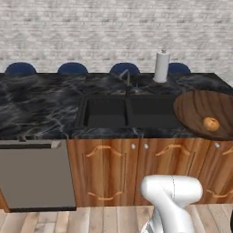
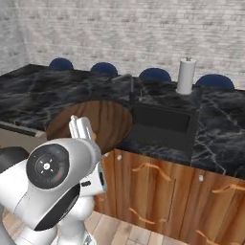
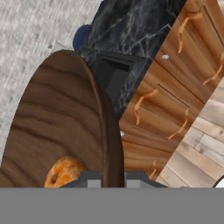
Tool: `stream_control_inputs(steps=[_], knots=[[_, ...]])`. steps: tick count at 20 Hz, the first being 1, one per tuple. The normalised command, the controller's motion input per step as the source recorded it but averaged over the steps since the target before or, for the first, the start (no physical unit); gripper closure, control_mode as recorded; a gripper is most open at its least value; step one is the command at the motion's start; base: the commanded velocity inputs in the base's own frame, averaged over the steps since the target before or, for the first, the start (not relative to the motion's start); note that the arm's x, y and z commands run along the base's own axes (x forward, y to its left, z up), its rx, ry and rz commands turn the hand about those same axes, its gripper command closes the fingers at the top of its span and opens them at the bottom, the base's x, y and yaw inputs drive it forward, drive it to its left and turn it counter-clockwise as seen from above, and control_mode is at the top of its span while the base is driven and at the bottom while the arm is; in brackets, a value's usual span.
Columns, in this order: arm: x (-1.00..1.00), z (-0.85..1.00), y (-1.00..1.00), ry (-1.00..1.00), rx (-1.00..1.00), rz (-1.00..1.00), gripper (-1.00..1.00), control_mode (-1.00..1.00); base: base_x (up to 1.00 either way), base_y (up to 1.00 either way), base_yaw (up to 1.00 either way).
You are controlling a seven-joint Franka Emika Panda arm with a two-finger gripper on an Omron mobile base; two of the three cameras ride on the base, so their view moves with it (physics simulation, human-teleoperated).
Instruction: Pick the tangerine from the cabinet and place it in the bowl. Then pick the bowl and place it in the sink. Then turn on the sink facuet.
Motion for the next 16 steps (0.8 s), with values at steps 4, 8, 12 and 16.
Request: stream_control_inputs(steps=[4,8,12,16], knots=[[0.0,0.0,0.0,0.0,0.0,0.0,1.0,1.0,0.44,0.13,-0.46],[0.0,0.0,0.0,0.0,0.0,0.0,1.0,1.0,0.56,0.31,-0.2],[0.0,0.0,0.0,0.0,0.0,0.0,1.0,1.0,0.73,0.23,-0.01],[0.0,0.0,0.0,0.0,0.0,0.0,1.0,1.0,0.78,0.34,0.1]])
